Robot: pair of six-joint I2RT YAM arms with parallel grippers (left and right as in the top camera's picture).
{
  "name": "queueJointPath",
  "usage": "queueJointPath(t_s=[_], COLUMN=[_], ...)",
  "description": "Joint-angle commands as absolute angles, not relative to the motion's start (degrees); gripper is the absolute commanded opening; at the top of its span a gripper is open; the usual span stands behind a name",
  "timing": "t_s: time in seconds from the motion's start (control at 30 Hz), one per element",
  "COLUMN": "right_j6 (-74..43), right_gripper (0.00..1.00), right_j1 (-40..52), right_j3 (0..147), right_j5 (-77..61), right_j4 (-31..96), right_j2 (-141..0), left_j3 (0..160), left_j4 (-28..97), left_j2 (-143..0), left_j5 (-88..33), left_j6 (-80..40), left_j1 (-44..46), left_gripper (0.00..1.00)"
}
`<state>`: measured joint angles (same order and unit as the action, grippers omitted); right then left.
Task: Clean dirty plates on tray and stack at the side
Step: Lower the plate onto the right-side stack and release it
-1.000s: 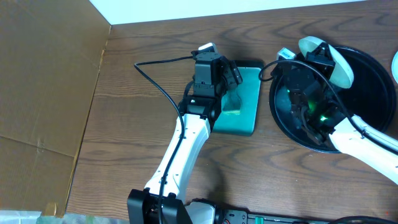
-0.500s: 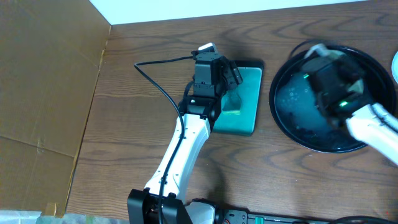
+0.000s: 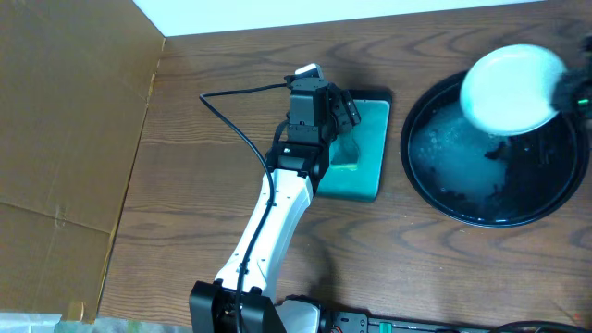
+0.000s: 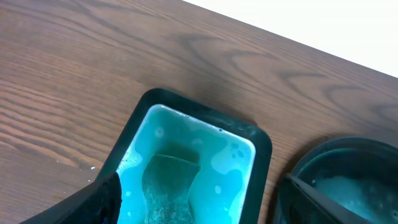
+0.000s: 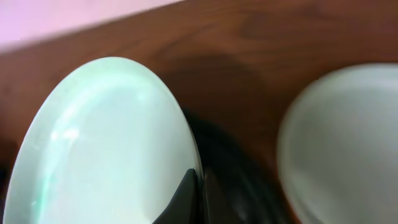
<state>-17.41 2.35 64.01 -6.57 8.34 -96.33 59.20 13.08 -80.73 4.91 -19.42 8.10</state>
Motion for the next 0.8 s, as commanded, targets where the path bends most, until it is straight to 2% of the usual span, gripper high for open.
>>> queueJointPath(t_s=[0.0, 0.17, 0.3, 0.57, 0.77], right_j6=[-29.4, -34.9, -38.9, -39.6, -45.3], right_gripper=[0.01, 0.01, 0.01, 0.02, 0.01], right_j1=[-5.2, -14.3, -18.2, -19.2, -19.2], right_j3=[62.9, 60.7, 58.1, 56.8, 56.7], right_j5=[-16.6, -10.2, -2.0, 7.9, 11.6], right_j4=[8.4, 8.4, 8.3, 6.3, 3.9], right_j2=[-94.9, -95.6, -97.0, -98.7, -100.7], left_j3=[59.6, 59.6, 59.6, 59.6, 59.6], left_j4=[13.1, 13.1, 13.1, 13.1, 13.1], left_j2=[-80.9, -80.9, -80.9, -80.9, -80.9], left_j5=[5.6, 5.6, 5.6, 5.6, 5.6], left_j6=[-18.9, -18.9, -18.9, -18.9, -18.9], left_j1=[8.1, 8.1, 8.1, 8.1, 8.1], left_gripper=[0.81, 0.81, 0.81, 0.81, 0.81])
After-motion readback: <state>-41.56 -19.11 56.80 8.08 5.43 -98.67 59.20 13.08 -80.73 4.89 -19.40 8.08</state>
